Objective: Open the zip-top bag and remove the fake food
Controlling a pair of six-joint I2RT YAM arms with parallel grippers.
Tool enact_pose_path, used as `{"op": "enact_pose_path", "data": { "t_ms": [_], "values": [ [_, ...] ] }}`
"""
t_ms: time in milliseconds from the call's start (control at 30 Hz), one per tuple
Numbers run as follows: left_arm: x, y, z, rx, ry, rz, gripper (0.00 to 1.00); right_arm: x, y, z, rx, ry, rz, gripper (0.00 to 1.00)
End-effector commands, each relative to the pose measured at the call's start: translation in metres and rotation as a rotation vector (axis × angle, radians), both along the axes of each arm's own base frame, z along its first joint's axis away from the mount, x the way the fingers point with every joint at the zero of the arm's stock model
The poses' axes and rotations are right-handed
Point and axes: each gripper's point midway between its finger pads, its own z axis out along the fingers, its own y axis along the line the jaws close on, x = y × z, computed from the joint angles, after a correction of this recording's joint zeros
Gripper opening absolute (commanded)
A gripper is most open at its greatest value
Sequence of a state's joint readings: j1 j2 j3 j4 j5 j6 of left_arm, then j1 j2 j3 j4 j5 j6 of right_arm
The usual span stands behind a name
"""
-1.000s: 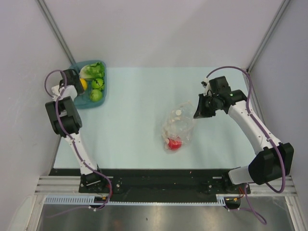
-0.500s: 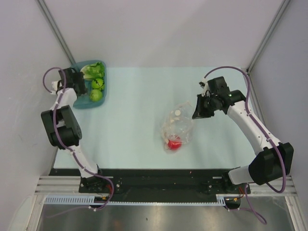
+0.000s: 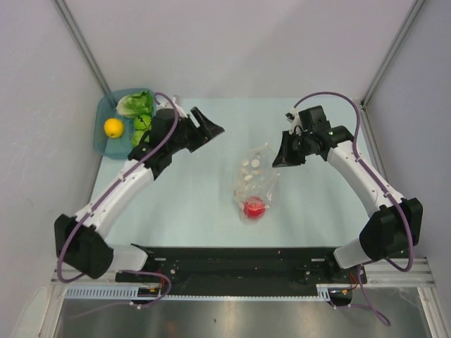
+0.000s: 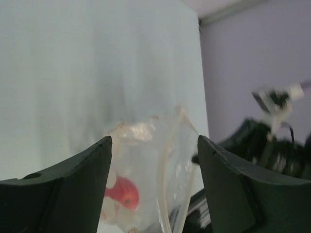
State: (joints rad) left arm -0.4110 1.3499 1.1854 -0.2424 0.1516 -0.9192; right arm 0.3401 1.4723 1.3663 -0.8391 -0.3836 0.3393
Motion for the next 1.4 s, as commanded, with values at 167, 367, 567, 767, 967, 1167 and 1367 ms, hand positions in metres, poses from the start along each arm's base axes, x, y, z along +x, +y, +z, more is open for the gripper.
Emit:
{"op": "enact_pose_path", "data": {
  "t_ms": [167, 367, 567, 767, 967, 1167, 1367],
  "values": [
    [-0.108, -0.087, 0.038, 0.374, -0.296, -0.536, 0.54, -0.017, 0.015, 0.014, 0.028, -0.047, 0.073, 0.0],
    [-0.107, -0.111, 0.006, 0.618, -0.131, -0.591, 0.34, -0.021, 0.017, 0.02, 0.03, -0.07, 0.085, 0.0],
    [-0.11, -0.121, -0.019, 0.753, -0.039, -0.676, 0.27, -0.025, 0.013, 0.022, 0.024, -0.086, 0.068, 0.0],
    [-0.117, -0.134, -0.059, 0.747, 0.034, -0.73, 0.23, -0.035, 0.02, 0.028, 0.089, -0.078, 0.068, 0.0],
    [-0.129, -0.141, -0.102, 0.717, 0.073, -0.789, 0.19, -0.043, 0.017, 0.019, 0.084, -0.059, 0.064, 0.0],
    [-0.131, -0.151, -0.12, 0.692, 0.092, -0.806, 0.2, -0.053, 0.011, 0.019, 0.073, -0.053, 0.056, 0.0],
    [-0.136, -0.163, -0.136, 0.665, 0.131, -0.841, 0.26, -0.068, 0.009, 0.022, 0.107, -0.034, 0.049, 0.0]
  ]
}}
